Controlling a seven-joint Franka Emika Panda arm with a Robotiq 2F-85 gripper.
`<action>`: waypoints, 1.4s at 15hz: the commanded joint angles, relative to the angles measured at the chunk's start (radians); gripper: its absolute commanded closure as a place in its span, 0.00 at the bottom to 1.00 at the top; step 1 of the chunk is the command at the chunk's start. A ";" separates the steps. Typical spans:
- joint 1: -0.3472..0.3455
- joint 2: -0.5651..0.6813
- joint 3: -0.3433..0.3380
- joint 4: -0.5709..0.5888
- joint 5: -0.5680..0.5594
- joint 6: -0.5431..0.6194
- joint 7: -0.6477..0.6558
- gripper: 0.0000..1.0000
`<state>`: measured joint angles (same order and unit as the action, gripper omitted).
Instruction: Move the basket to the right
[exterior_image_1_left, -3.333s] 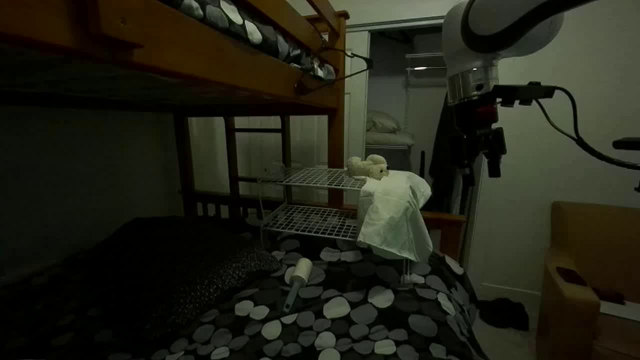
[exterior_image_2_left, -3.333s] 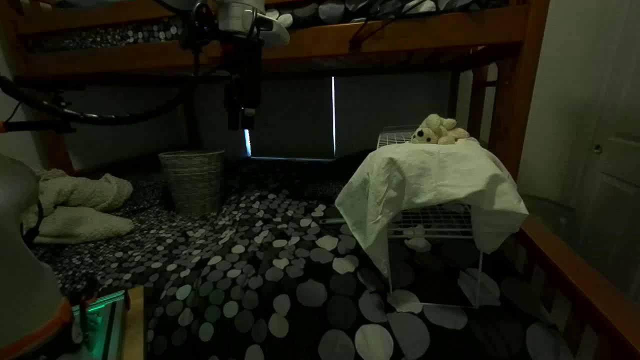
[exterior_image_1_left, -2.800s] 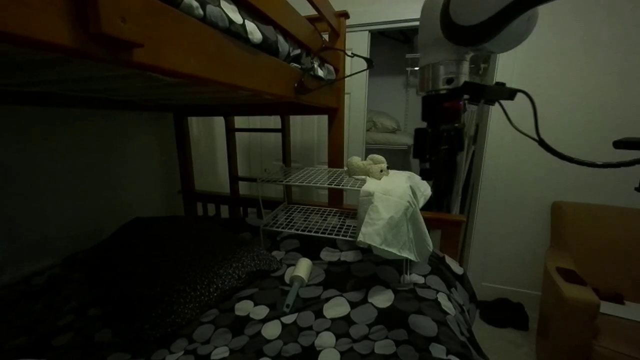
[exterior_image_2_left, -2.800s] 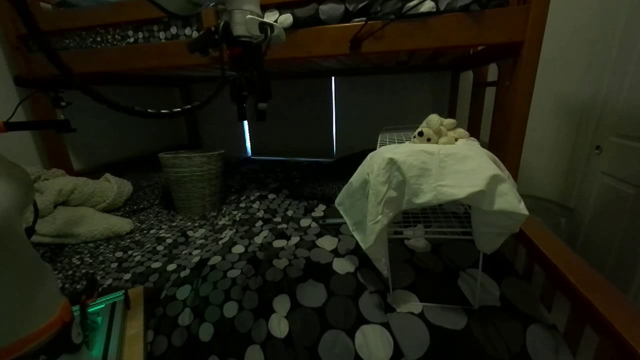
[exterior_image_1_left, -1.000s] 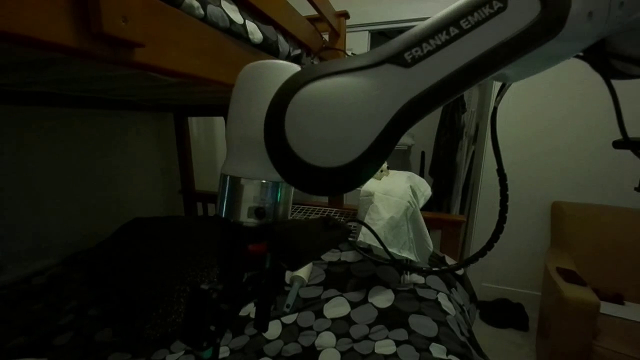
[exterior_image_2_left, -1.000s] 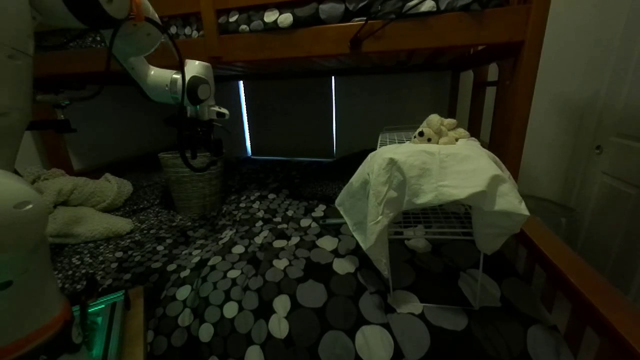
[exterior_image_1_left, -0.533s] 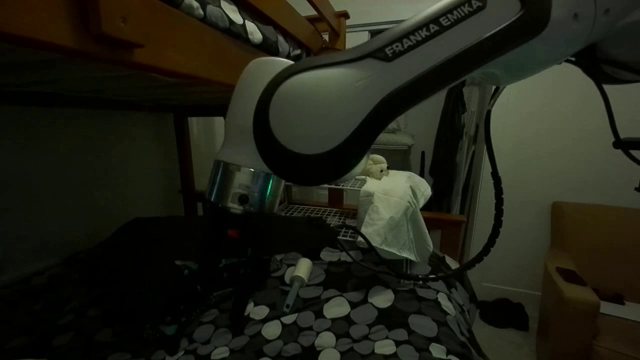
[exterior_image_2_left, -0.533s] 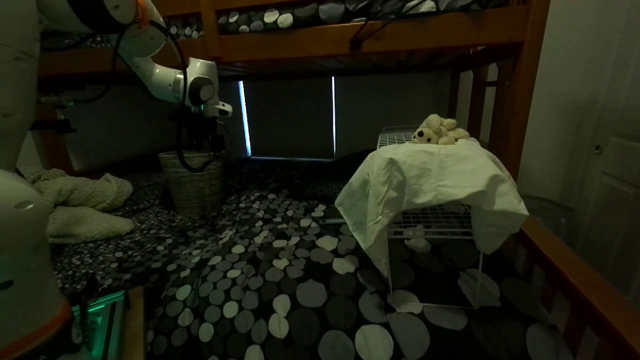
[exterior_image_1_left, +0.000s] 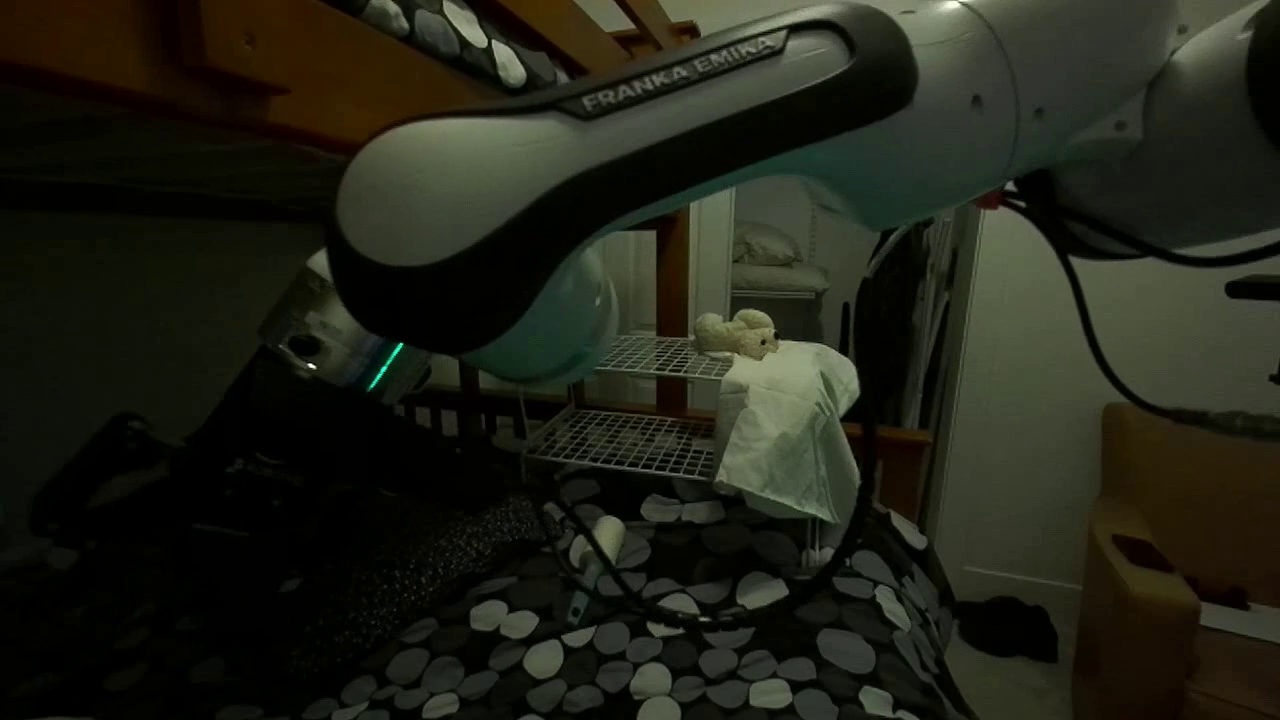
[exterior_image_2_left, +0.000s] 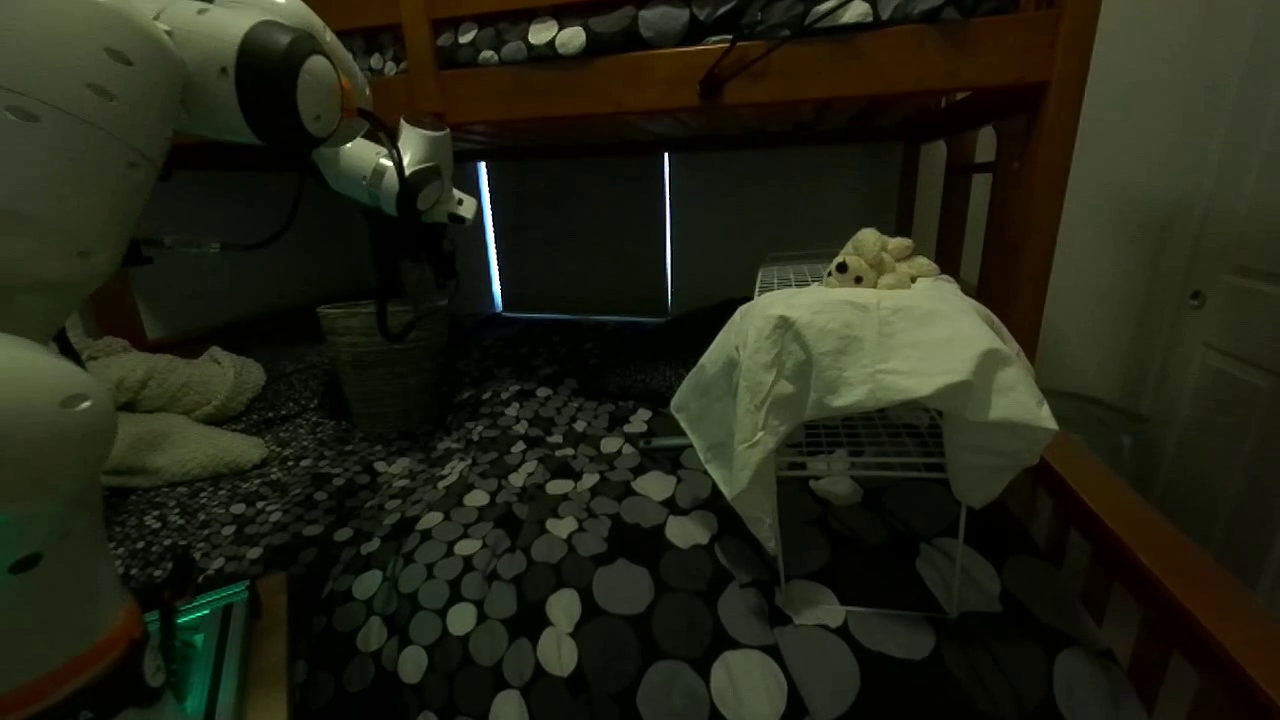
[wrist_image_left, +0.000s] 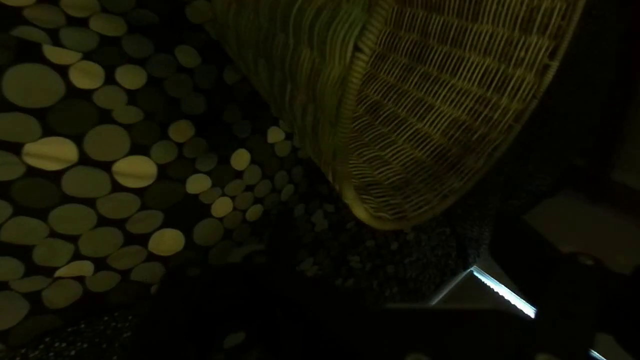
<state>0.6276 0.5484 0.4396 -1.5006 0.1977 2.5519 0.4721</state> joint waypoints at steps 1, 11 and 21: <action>0.093 0.149 -0.065 0.248 0.014 -0.209 0.079 0.00; 0.252 0.447 -0.177 0.770 -0.187 -0.696 0.250 0.00; 0.330 0.621 -0.294 1.014 -0.177 -0.690 0.099 0.48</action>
<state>0.9325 1.0903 0.1736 -0.6105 0.0137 1.8653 0.6004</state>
